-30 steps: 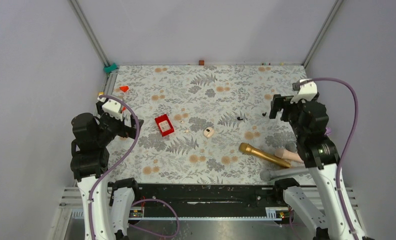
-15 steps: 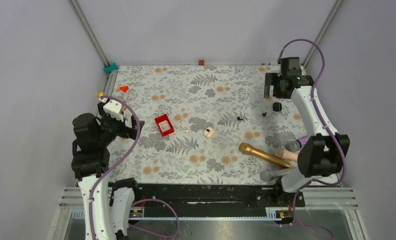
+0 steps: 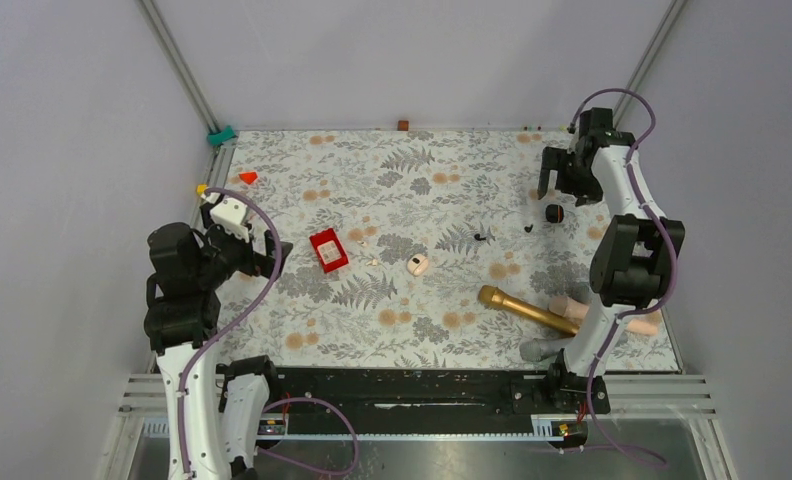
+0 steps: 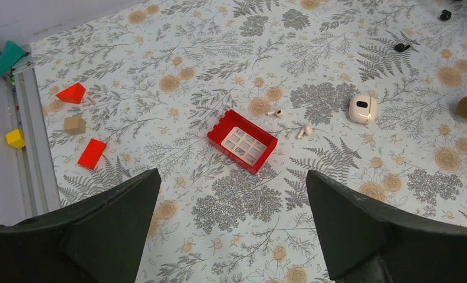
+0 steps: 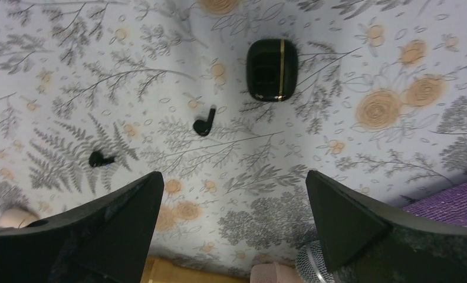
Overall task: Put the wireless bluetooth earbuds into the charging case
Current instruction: Pick up the charging case at the center of the board.
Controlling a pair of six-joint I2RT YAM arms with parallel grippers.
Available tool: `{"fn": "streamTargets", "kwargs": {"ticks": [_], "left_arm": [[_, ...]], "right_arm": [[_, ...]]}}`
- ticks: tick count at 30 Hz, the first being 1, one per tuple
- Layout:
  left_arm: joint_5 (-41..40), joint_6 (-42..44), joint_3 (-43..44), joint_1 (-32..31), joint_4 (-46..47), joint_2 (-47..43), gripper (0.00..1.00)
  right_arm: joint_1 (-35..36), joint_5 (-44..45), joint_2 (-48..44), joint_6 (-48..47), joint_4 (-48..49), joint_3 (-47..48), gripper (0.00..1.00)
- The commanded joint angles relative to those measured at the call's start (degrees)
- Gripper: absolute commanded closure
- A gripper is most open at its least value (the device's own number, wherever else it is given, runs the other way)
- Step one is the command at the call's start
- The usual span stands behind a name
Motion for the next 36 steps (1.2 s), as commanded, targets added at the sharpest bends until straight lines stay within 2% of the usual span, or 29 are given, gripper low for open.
{"fn": "streamTargets", "kwargs": {"ticks": [1, 3, 5, 10, 13, 15, 19, 21, 23, 25, 28, 31, 36], "left_arm": [[4.87, 1.19, -0.98, 0.4, 3.01, 0.98, 0.01], [9.4, 1.34, -1.44, 0.16, 3.3, 1.96, 0.02], [10.09, 1.07, -1.23, -0.9, 3.15, 3.18, 0.02], [4.63, 0.08, -0.54, -5.04, 3.8, 5.56, 0.01], [-1.51, 0.31, -0.46, -10.99, 5.52, 7.23, 0.01], [-6.39, 2.53, -0.72, -17.33, 8.04, 8.83, 0.01], [-17.6, 10.93, 2.34, -32.2, 10.73, 17.97, 0.02], [-18.2, 13.17, 6.3, -36.07, 9.95, 24.69, 0.01], [-11.74, 18.35, 9.16, -36.76, 8.58, 30.52, 0.01], [-4.09, 27.02, 9.76, -36.88, 8.59, 35.04, 0.01], [0.86, 39.54, 10.35, -37.62, 8.96, 41.43, 0.02], [-0.07, 49.06, 13.02, -39.47, 9.03, 47.82, 0.01], [-7.42, 59.64, 20.65, -44.48, 5.85, 59.41, 0.02]], "right_arm": [[0.26, -8.53, -2.5, 1.03, -1.12, -0.79, 0.01], [0.26, -10.61, -3.95, 0.97, 0.08, -2.72, 0.0], [0.26, -13.37, -5.8, 0.84, 1.19, -4.45, 0.0], [0.71, -20.78, -9.43, 0.18, 3.84, -7.97, 0.0], [2.04, -21.07, -10.35, -0.35, 4.42, -8.96, 0.01], [2.74, -20.52, -10.88, -0.7, 4.86, -9.79, 0.0], [2.86, -19.73, -11.02, -0.79, 4.9, -10.2, 0.01], [2.83, -18.55, -11.12, -2.53, 5.17, -10.46, 0.01], [2.81, -18.24, -10.94, -2.87, 5.28, -10.72, 0.01], [2.82, -18.31, -10.83, -3.53, 5.23, -11.0, 0.0], [2.81, -17.68, -11.07, -4.54, 5.19, -11.55, 0.01], [2.81, -17.24, -11.33, -5.37, 5.18, -11.75, 0.01], [2.81, -16.86, -11.0, -5.79, 5.32, -11.87, 0.01]]}}
